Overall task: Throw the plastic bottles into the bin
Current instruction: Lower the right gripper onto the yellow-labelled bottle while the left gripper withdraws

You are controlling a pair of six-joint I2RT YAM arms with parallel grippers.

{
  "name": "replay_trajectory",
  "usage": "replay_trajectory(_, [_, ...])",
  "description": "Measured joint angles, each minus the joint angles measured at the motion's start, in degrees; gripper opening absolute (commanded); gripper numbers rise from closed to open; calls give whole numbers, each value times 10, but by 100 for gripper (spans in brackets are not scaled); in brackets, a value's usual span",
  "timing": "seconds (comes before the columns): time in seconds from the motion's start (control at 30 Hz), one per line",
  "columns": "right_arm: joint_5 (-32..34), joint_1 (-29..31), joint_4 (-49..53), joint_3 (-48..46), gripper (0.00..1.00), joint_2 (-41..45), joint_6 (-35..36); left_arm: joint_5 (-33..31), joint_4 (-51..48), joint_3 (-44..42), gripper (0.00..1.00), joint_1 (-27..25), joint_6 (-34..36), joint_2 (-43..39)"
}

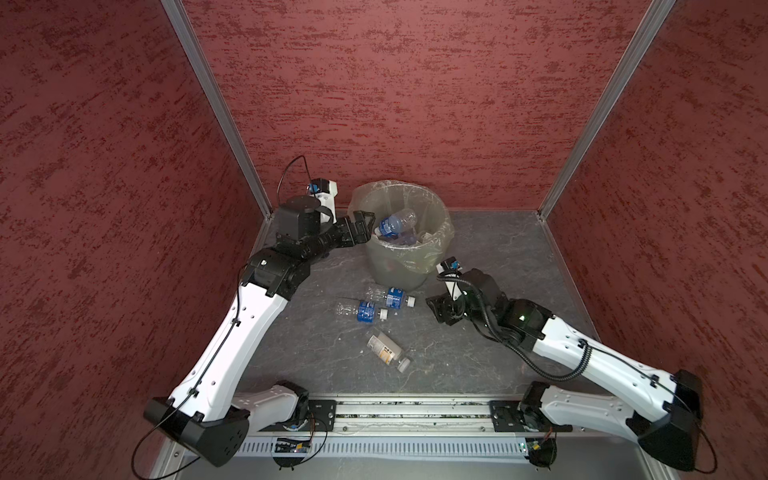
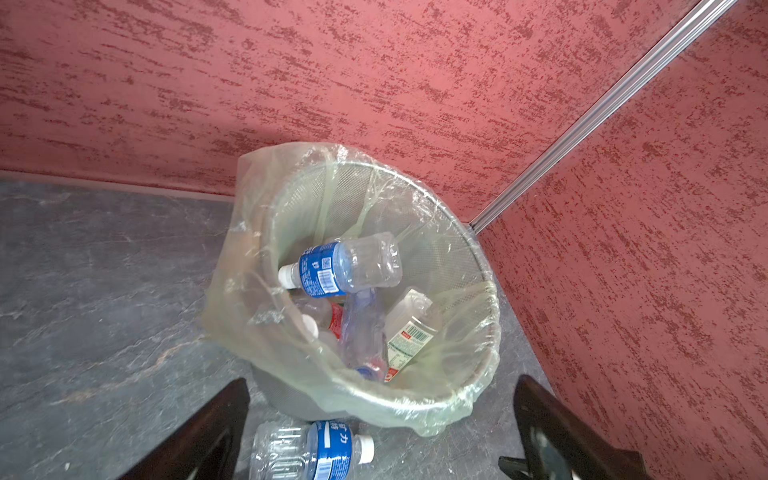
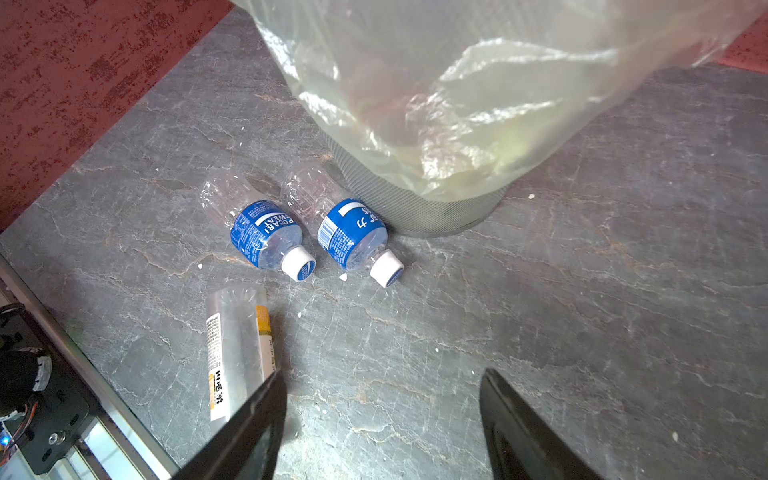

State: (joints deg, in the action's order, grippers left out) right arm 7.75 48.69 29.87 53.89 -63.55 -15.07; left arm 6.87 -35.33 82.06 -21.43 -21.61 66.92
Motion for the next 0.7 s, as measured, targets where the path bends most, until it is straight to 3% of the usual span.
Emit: replay_trajectory(0.7, [-13, 68, -3, 55, 84, -116, 5, 22, -8, -209, 99, 41, -35, -141])
